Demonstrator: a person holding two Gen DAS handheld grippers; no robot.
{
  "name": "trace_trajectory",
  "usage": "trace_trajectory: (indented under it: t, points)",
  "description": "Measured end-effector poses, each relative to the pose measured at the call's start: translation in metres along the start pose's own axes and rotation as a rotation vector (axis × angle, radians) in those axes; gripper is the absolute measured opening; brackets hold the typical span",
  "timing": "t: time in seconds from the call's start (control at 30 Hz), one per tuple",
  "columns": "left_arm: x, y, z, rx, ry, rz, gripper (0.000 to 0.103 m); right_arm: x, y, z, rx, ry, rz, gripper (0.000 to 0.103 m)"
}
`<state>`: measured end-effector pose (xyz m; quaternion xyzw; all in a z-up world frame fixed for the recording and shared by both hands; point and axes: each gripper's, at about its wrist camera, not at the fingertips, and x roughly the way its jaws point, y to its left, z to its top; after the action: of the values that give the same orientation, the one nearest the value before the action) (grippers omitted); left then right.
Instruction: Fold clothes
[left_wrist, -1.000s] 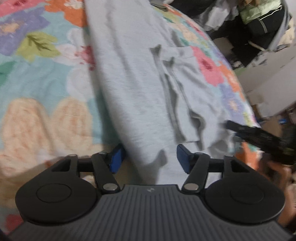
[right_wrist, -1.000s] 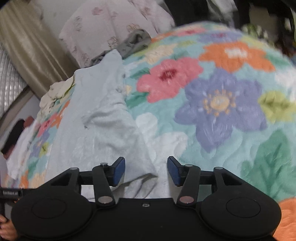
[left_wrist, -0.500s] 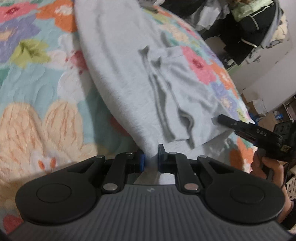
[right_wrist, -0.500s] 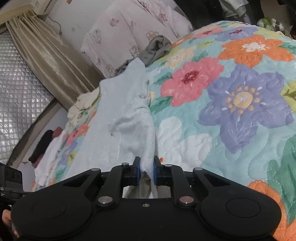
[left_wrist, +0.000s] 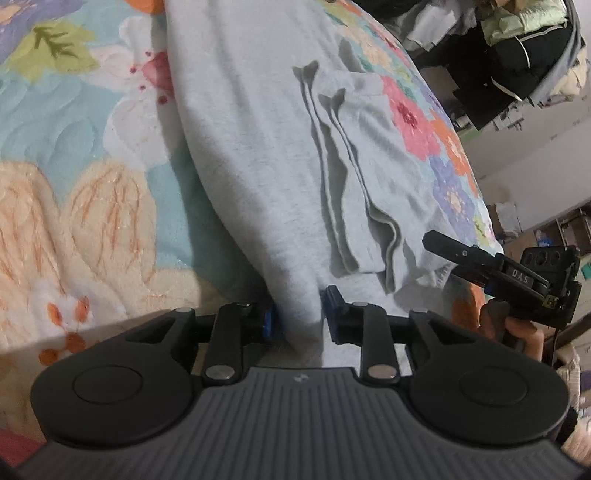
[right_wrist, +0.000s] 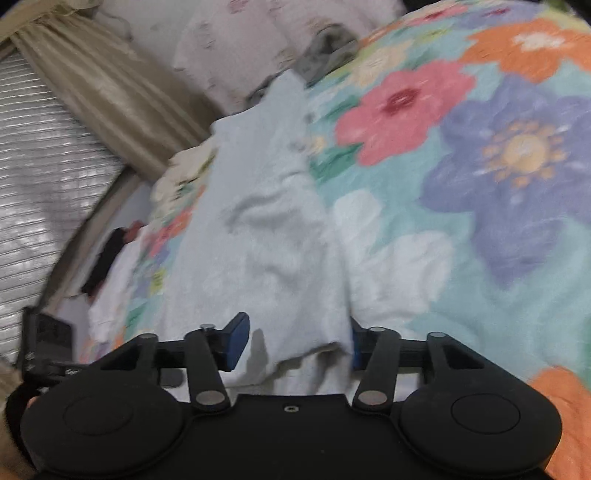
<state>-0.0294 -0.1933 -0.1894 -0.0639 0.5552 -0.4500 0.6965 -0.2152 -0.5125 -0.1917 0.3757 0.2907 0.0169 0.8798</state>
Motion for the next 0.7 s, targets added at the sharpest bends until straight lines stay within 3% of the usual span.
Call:
trace_trajectory:
  t: [0.03,0.07,0.13,0.3,0.4,0.7]
  points:
    - [-0.004,-0.005,-0.001,0.023,-0.008,0.01,0.012,0.002,-0.001,0.001,0.004,-0.001,0.017,0.041]
    - [-0.008,-0.009,-0.003,0.046,-0.017,0.02,0.011,0.003,-0.001,0.002,0.009,0.005,0.016,0.017]
    - [-0.018,-0.02,-0.006,0.081,-0.042,0.034,0.011,0.001,0.005,0.002,0.001,0.013,-0.014,0.016]
    - [-0.049,-0.017,-0.013,-0.026,-0.083,-0.02,0.007,-0.02,0.028,-0.005,-0.014,0.005,-0.016,0.012]
    - [-0.062,-0.022,-0.02,-0.004,-0.117,0.008,0.006,-0.036,0.045,-0.009,-0.038,-0.018,-0.01,0.009]
    - [-0.096,-0.042,-0.031,0.064,-0.172,0.002,0.005,-0.056,0.079,-0.019,-0.091,-0.045,0.002,0.008]
